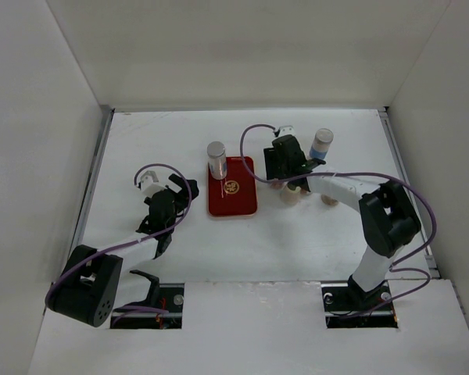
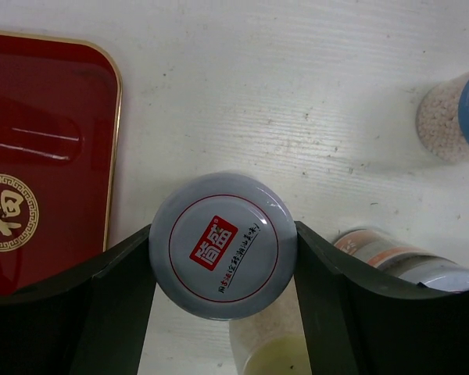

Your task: Organize the condiment bottles

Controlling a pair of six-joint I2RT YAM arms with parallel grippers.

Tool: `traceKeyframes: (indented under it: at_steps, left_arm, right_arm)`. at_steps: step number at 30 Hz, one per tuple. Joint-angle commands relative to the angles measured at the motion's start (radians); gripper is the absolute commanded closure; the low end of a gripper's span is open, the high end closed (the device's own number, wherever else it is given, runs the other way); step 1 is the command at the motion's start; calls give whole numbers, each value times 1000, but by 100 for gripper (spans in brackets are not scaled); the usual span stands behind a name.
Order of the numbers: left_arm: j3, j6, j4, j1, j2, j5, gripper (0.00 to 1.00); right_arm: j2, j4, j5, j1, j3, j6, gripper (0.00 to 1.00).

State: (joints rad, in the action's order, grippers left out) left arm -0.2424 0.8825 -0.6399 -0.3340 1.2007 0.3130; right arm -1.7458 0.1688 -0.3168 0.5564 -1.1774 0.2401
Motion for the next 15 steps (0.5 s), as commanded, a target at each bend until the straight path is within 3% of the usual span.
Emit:
traceKeyframes:
  at_steps: [1, 7, 15]
  left_arm:
    - [-1, 7, -44, 8, -3, -6, 0]
    - [0, 7, -44, 10, -6, 1, 0]
    - [-3, 9, -44, 13, 5, -11, 0]
  right_arm:
    - [34, -166, -41, -3, -80, 2, 50]
    - [66, -253, -30, 29, -125, -5, 51]
    - [-101, -242, 15, 101, -266, 7, 50]
